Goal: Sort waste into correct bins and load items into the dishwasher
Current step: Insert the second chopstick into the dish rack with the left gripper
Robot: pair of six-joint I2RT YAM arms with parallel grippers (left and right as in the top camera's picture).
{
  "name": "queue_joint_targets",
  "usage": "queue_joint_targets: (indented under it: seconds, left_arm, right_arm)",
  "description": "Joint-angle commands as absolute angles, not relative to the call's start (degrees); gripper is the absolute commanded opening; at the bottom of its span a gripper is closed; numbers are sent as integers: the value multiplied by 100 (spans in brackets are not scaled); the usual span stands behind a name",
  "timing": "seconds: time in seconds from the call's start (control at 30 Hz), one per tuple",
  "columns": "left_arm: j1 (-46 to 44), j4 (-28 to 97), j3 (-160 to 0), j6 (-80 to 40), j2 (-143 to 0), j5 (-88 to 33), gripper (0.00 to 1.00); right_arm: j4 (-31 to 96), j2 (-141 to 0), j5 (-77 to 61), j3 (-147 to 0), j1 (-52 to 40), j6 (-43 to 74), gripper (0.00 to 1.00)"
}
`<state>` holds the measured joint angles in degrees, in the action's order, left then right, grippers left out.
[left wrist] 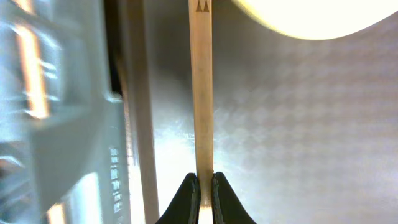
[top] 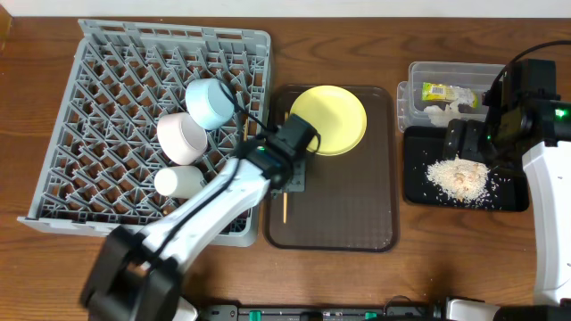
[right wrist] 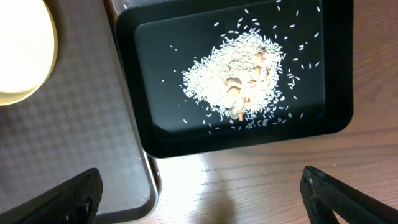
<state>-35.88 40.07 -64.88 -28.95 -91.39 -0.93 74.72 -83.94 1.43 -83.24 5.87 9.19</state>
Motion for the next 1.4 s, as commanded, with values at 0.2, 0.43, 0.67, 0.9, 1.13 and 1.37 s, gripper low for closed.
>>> queue_joint_targets:
  seconds: [0.2, 0.43, 0.67, 0.9, 1.13, 1.37]
  left_arm:
    - [-2775, 4646, -7126, -1800, -8385, 432, 6]
    - [-2008, 4547, -7133, -1420, -8512, 427, 6]
    - [-1868, 4171, -7126, -1094, -8947, 106, 6]
    - [-1865, 4060, -7126, -1094, -9218, 110, 13]
    - [-1868, 3892, -7144, -1004, -9166, 108, 40]
    - [-1874, 4038, -7481, -982, -8770, -320, 46]
  right_arm:
    - [7476, -8368, 123, -8353, 672, 893, 99]
    - [7476, -8368, 121, -8353, 672, 893, 99]
    - [7463, -8368, 121, -8353, 672, 895, 99]
    - [7463, -8368, 123, -8353, 672, 893, 99]
    - [7485, -8368, 123, -8353, 672, 847, 99]
    - [7500, -8368, 123, -8353, 672, 847, 99]
